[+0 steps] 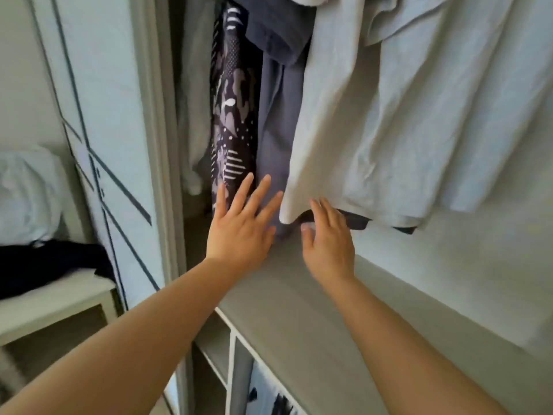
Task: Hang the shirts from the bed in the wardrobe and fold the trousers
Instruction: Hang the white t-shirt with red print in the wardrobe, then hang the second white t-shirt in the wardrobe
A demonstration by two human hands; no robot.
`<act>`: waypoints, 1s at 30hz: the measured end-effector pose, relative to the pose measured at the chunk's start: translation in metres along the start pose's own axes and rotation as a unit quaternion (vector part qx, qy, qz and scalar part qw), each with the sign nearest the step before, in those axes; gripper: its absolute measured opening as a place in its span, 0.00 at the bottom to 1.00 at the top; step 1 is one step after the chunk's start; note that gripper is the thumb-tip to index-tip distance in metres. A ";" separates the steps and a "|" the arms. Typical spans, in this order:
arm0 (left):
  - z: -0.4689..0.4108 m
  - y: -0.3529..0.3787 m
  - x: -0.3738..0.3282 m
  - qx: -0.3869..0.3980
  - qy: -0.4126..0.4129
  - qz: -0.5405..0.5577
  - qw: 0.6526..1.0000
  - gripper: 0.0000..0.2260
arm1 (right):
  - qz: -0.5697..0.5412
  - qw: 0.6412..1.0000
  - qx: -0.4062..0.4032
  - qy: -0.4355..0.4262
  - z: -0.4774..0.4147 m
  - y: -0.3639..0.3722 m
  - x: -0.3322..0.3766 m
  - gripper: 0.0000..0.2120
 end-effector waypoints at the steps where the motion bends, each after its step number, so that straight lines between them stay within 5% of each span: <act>1: 0.017 0.007 0.015 0.020 -0.028 0.000 0.999 0.26 | -0.015 1.000 0.008 -0.014 0.005 0.011 0.015 0.23; 17: 0.237 -0.007 0.323 0.190 -0.327 -0.200 0.904 0.28 | -0.207 0.929 0.232 -0.203 0.061 0.201 0.329 0.24; 30: 0.347 -0.024 0.465 0.237 -0.507 -0.253 0.789 0.27 | -0.317 0.833 0.348 -0.291 0.080 0.314 0.512 0.25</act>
Point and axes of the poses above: each hand's wrist, its own z-axis away from the middle knuckle, its own y-axis out of the palm, x = y × z, the point moved 3 cm from there along -z, towards the middle knuckle, and after that the axes turned 15 degrees about -y, right-handed, at the moved point
